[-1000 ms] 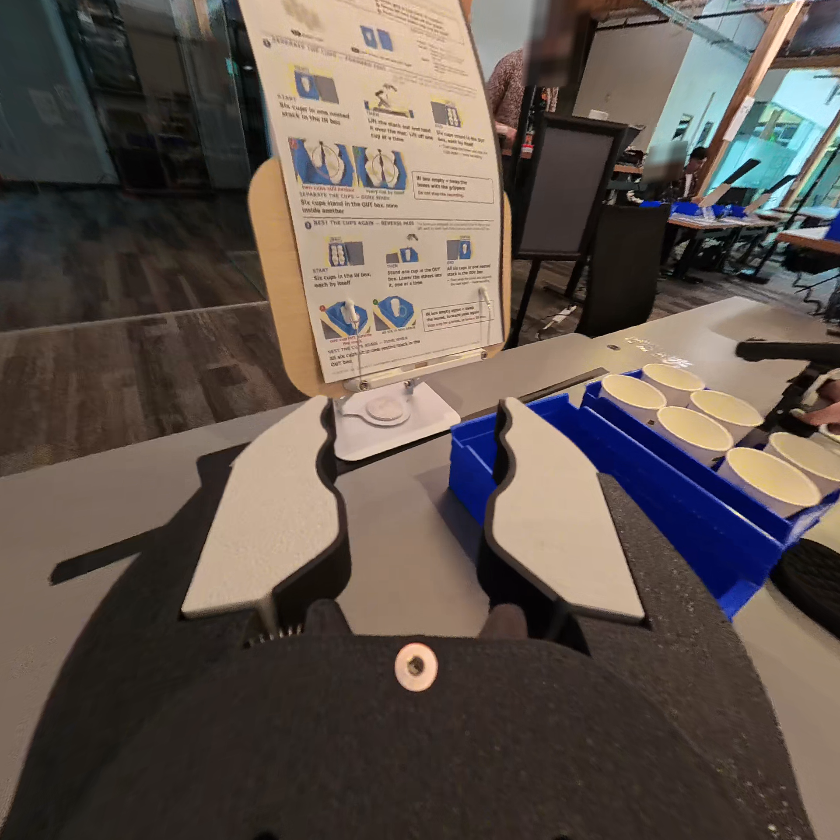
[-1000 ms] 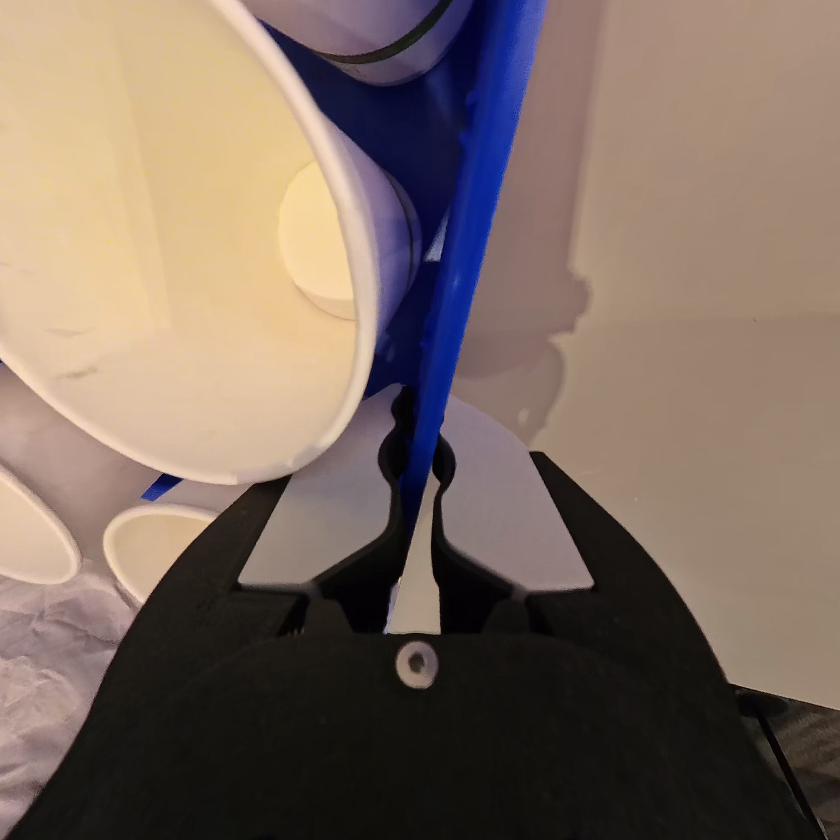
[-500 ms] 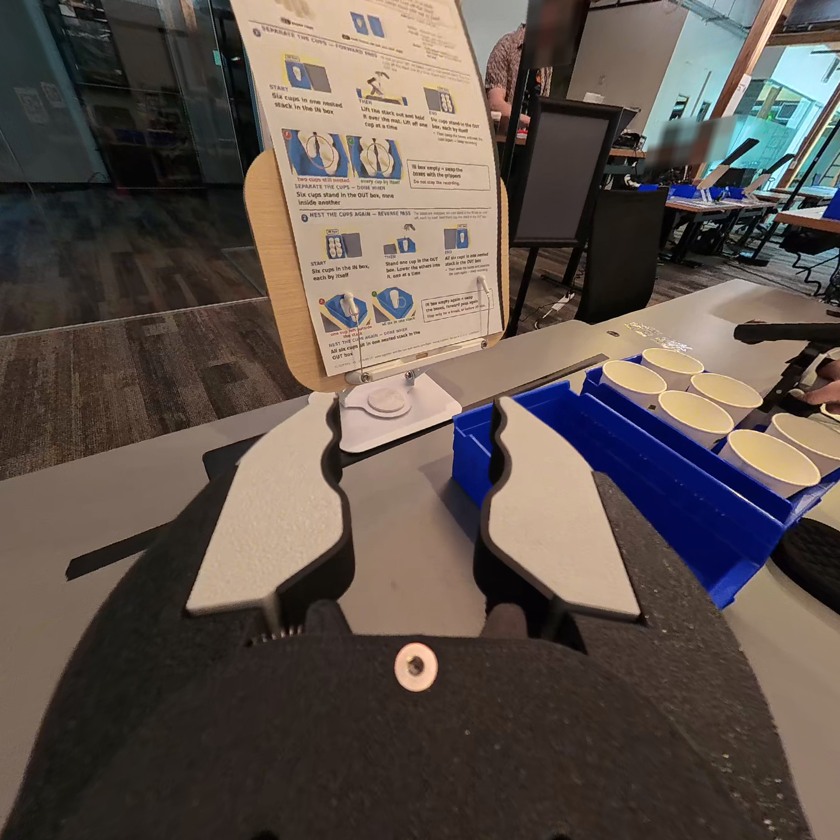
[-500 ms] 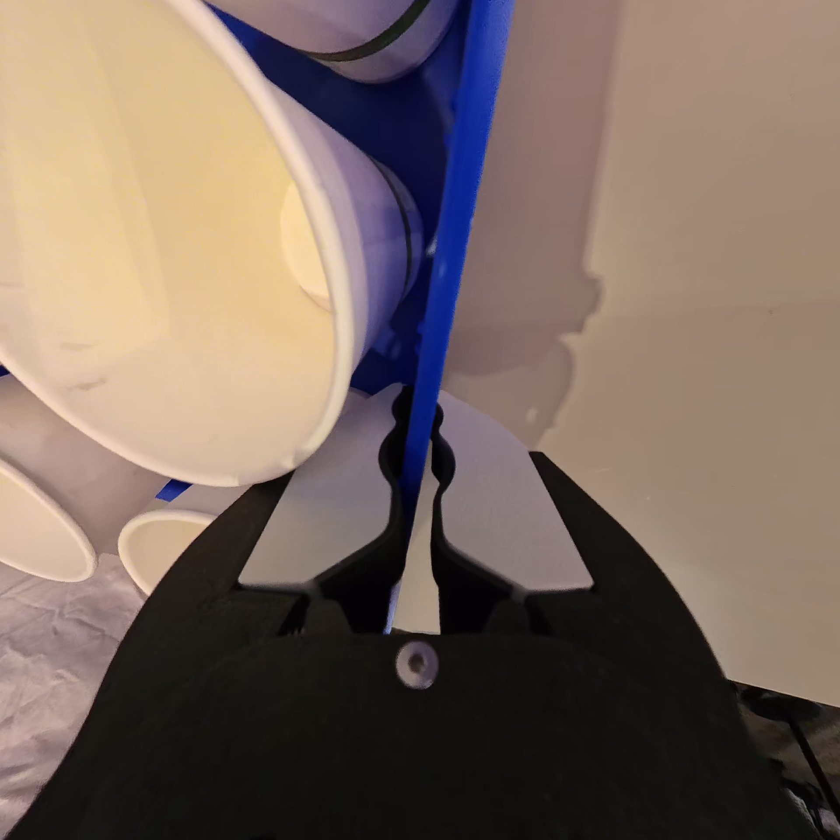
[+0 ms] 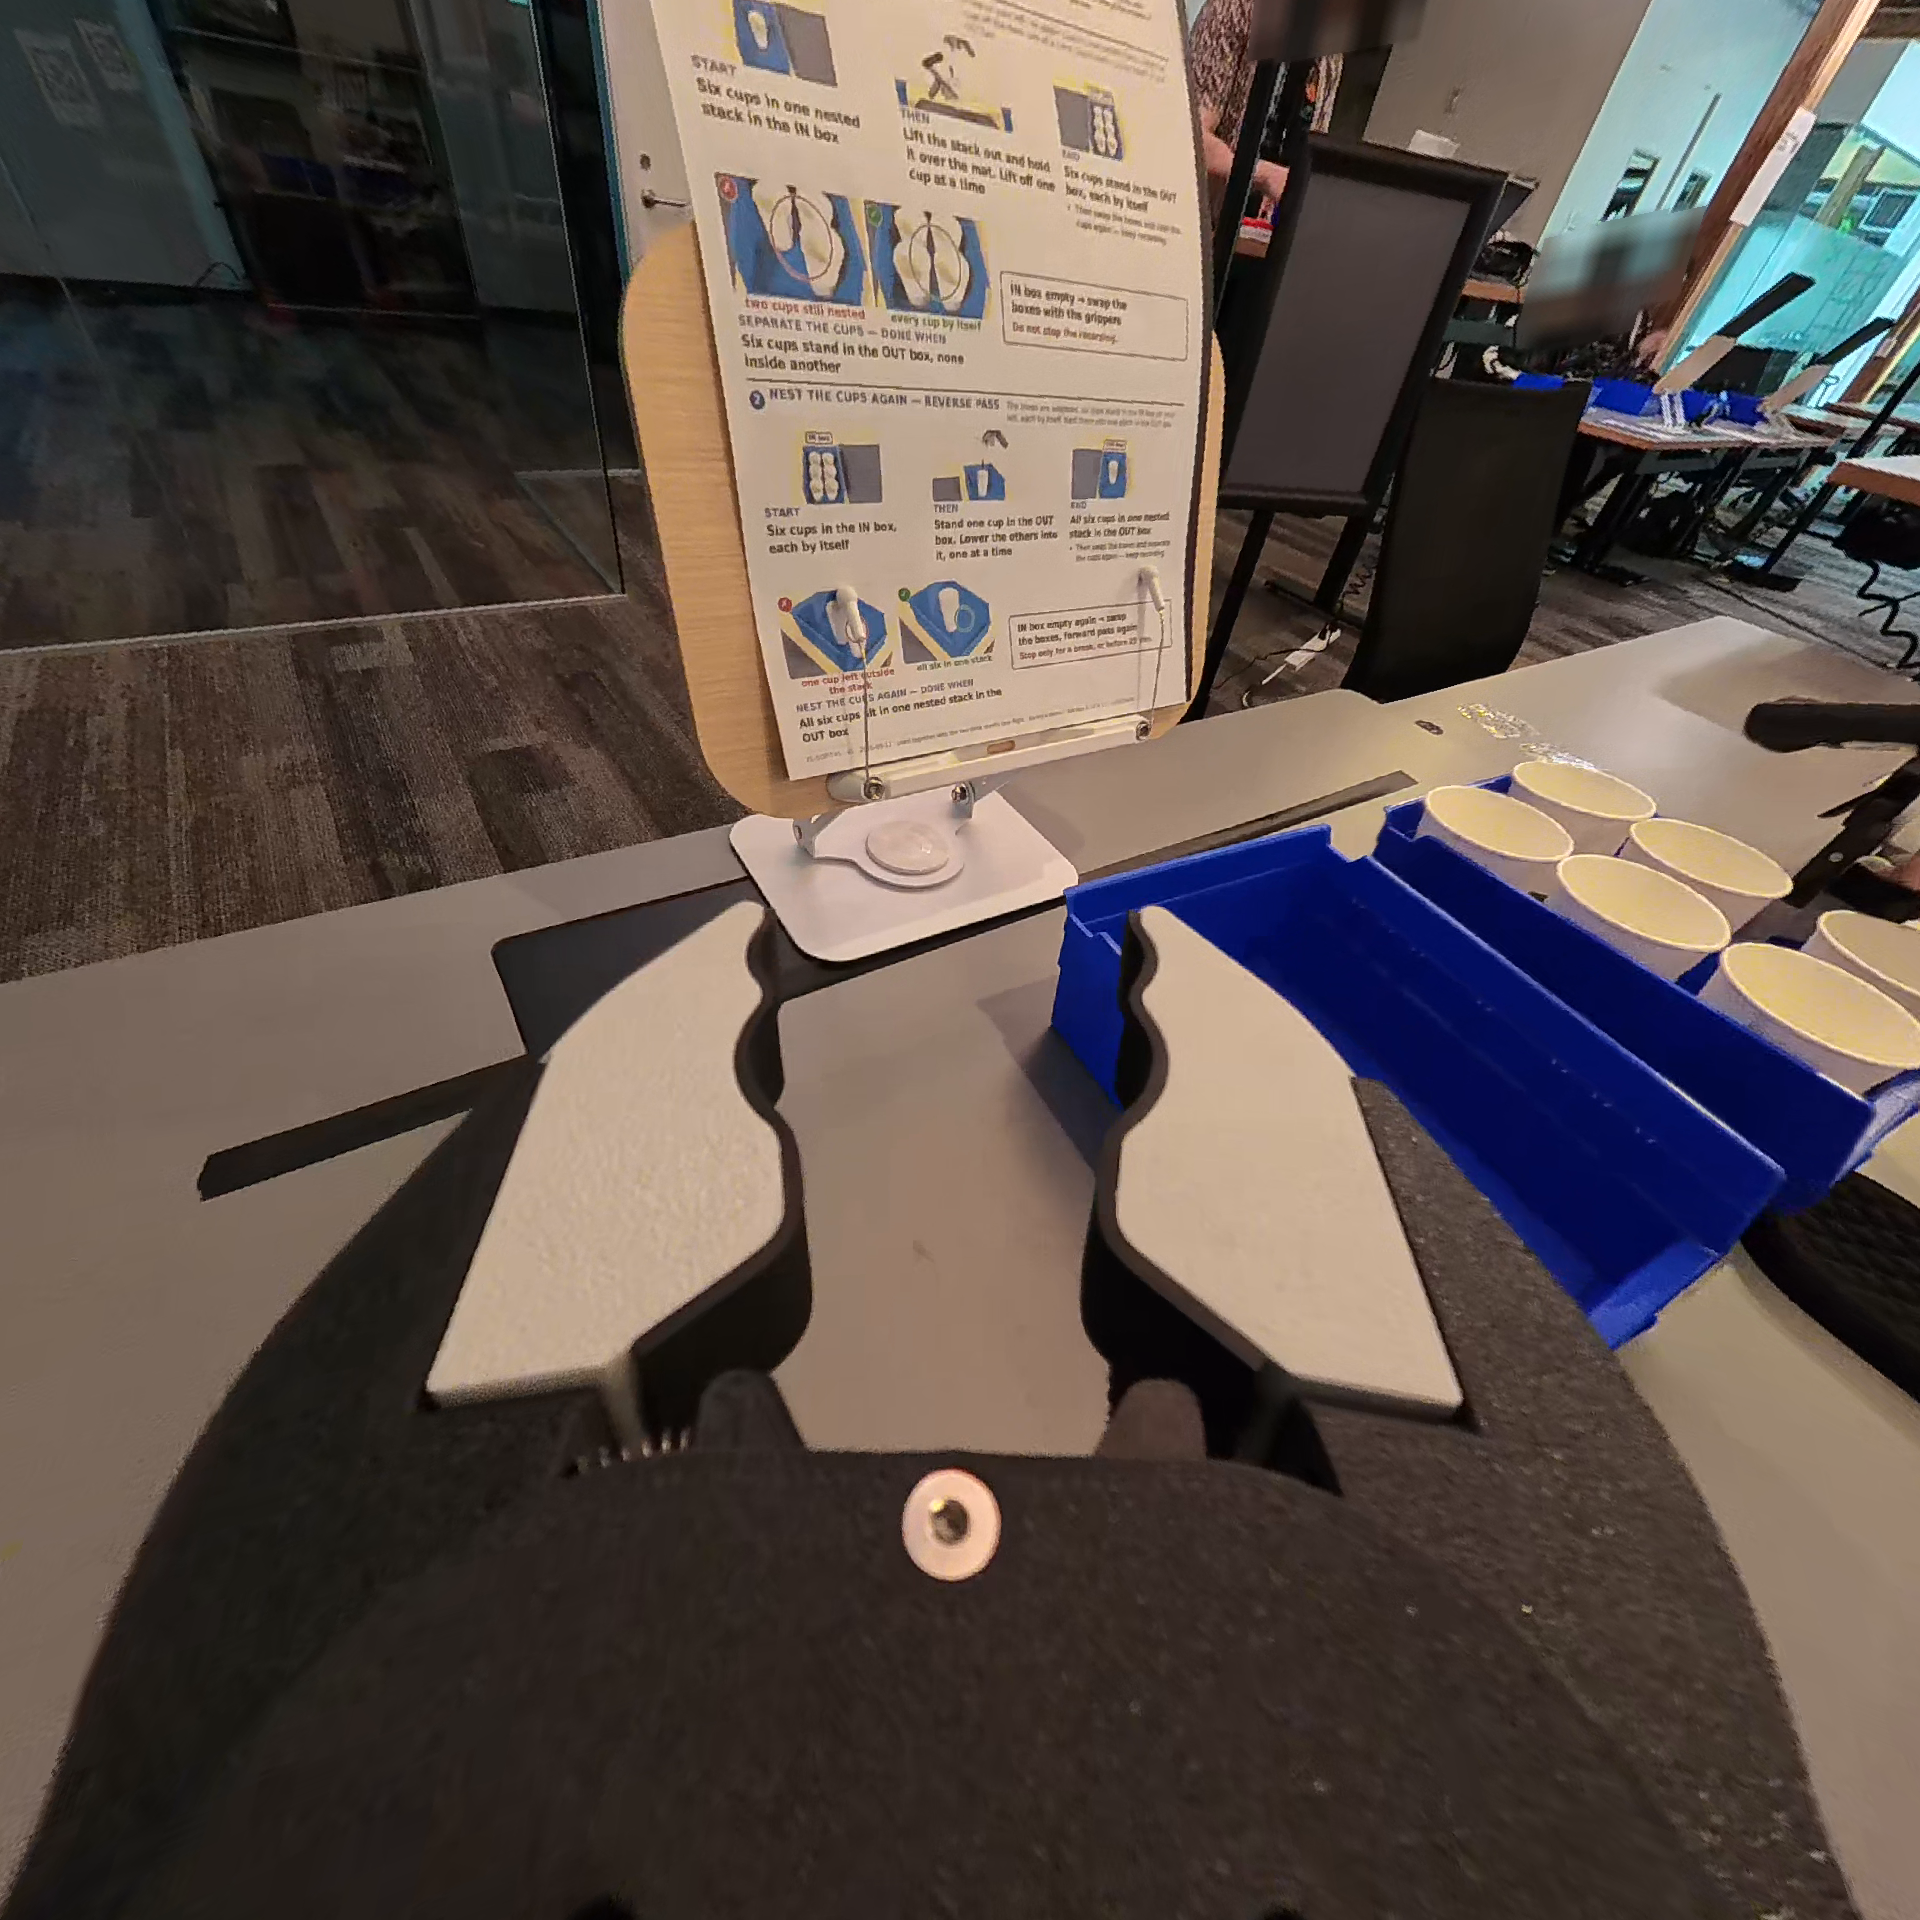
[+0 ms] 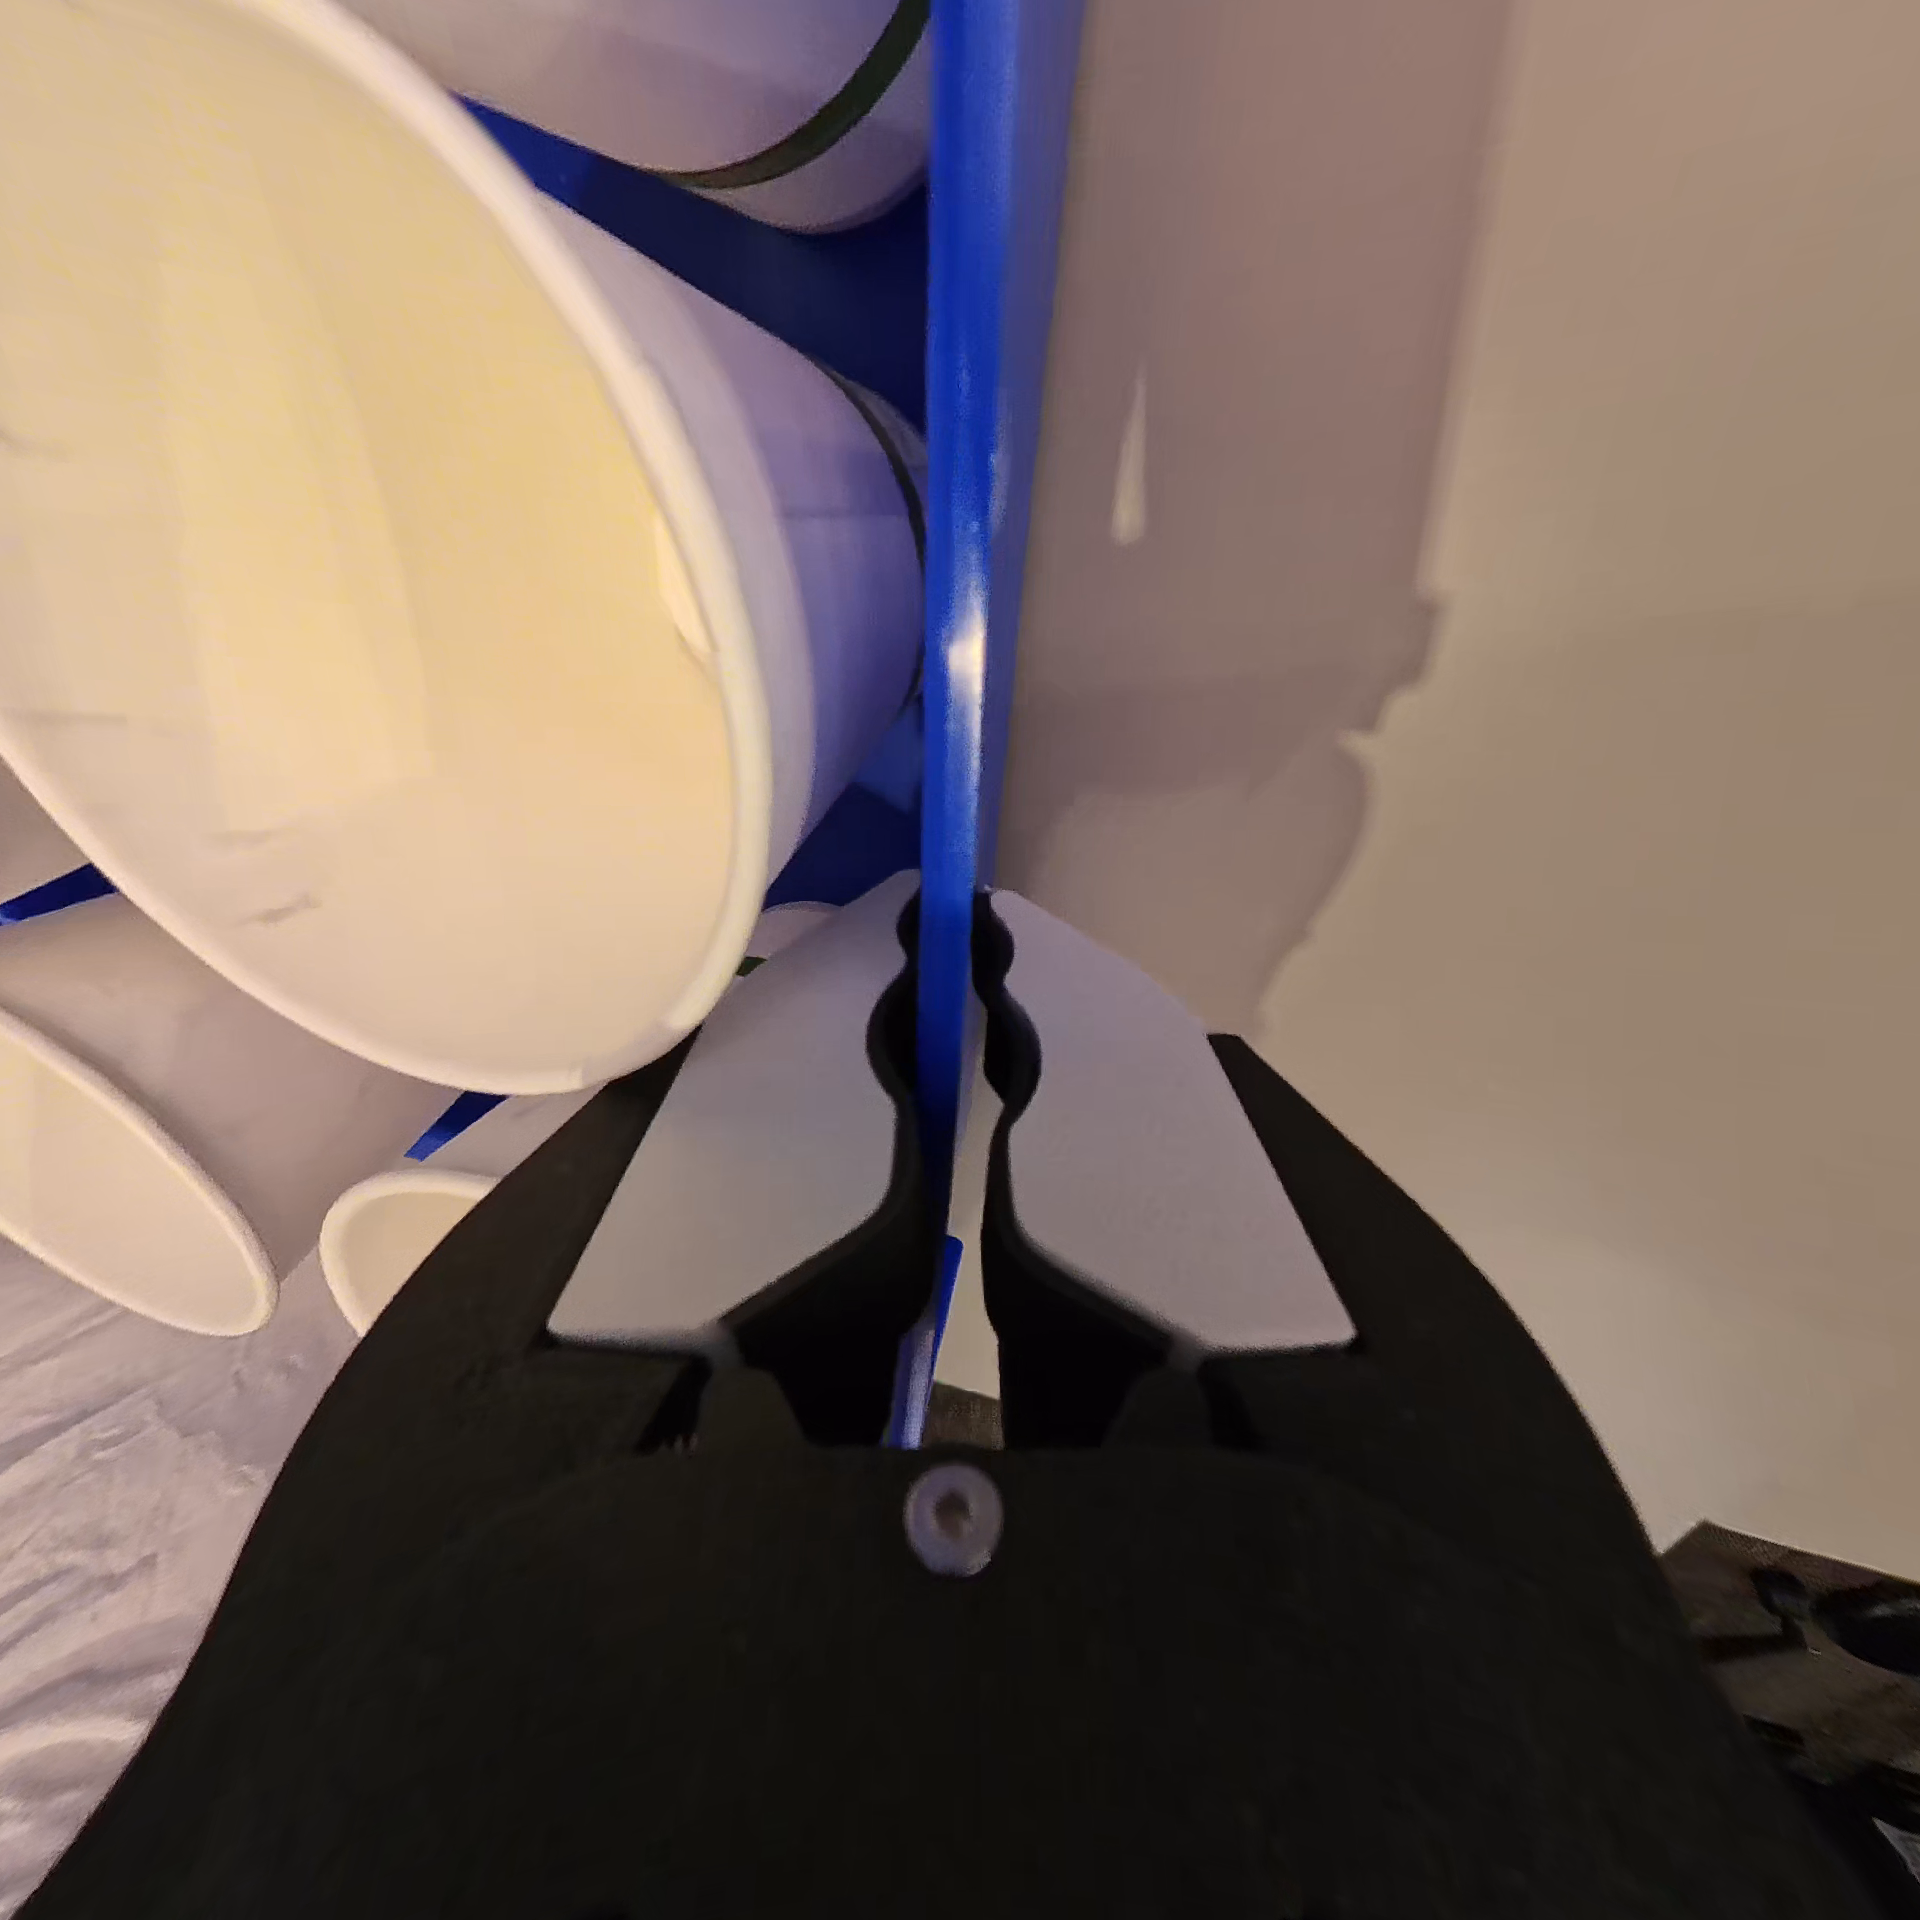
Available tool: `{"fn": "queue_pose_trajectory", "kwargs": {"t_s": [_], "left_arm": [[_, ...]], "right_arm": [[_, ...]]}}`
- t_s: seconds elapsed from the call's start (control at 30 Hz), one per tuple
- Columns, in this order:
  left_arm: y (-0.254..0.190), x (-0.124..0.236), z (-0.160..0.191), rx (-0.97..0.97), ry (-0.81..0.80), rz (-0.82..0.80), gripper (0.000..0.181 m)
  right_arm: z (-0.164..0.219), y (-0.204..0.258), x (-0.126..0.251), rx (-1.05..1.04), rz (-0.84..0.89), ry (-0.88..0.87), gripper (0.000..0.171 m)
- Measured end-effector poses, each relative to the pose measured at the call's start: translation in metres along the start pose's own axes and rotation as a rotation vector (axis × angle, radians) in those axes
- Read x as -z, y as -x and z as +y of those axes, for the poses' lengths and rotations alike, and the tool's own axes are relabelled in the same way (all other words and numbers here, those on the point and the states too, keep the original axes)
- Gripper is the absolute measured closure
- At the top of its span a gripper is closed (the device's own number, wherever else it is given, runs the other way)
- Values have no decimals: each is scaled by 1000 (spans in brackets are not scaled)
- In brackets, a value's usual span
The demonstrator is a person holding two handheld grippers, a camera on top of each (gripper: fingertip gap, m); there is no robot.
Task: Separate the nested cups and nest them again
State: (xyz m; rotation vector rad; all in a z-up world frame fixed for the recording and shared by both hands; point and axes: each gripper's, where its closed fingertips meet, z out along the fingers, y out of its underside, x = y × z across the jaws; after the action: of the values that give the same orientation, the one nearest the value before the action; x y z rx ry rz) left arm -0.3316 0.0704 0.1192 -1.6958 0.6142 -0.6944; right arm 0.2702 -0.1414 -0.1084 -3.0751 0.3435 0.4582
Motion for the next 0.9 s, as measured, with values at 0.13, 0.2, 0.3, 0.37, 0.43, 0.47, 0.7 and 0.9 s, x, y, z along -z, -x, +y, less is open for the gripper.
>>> {"fn": "queue_pose_trajectory", "kwargs": {"t_s": [0.13,0.2,0.3,0.37,0.43,0.47,0.7,0.9], "left_arm": [[-1,-2,5,1,27,7,119],[-1,-1,6,-1,36,3,119],[0,1,5,2,34,3,119],[3,5,5,8,32,2,119],[6,9,4,21,27,-4,119],[8,12,4,29,24,-7,119],[33,43,1,107,-12,-68,120],[72,90,7,140,7,-320,122]], "right_arm": [[1,4,11,-3,-15,-12,166],[0,7,19,-2,-24,-24,166],[-1,15,39,1,-14,-35,166],[-3,24,57,17,12,-38,165],[-6,39,77,37,29,-37,165],[-8,48,88,52,43,-35,164],[-31,156,130,222,61,-10,165],[-57,293,91,437,-30,71,165]]}}
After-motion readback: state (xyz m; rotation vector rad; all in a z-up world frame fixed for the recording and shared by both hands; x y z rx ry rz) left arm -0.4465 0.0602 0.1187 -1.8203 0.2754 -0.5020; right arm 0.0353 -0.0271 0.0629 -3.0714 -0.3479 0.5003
